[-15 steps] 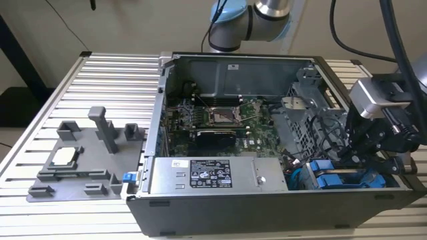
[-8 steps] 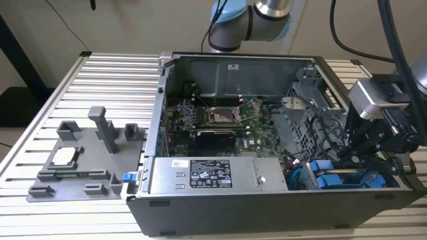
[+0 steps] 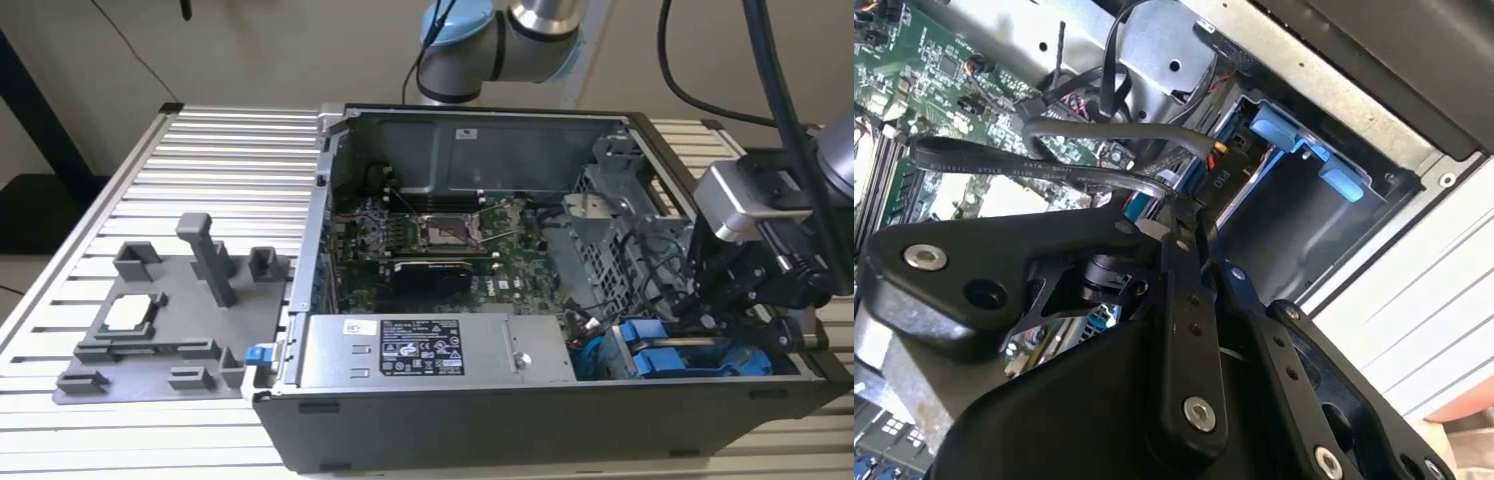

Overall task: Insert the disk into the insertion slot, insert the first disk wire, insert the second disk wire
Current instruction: 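Insert the second disk wire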

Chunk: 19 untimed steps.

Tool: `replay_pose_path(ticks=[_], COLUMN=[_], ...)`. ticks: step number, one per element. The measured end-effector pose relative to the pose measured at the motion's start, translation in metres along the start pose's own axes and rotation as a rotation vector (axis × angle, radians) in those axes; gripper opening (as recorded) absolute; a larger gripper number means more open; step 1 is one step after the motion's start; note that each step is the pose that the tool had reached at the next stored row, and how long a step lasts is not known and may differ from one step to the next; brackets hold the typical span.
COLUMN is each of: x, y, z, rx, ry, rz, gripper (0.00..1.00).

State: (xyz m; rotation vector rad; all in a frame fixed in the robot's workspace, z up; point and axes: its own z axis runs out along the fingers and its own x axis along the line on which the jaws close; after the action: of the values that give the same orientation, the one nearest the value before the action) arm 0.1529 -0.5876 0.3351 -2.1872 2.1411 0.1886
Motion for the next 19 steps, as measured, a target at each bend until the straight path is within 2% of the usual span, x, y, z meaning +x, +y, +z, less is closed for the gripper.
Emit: replay_pose_path(ticks=[2,3,7,11,19], x=[0.0001,0.0001,0.0004,0.0005,-0.0006], y=[0.0,-0.0001,-0.0002,-0.0002,0.0001], z=[0.0001,0.0,-0.0002,-0.0015,-0.0093], rx=[0.0001,0.0001,0.0003,0.0008,0.0016], ry=[0.0002,0.0004,-0.0001,-0.0041,-0.005], rz=[0.001,0.001,0.004,0.007,0.013], gripper=[0.17,0.24,0.24,0.24,0.24])
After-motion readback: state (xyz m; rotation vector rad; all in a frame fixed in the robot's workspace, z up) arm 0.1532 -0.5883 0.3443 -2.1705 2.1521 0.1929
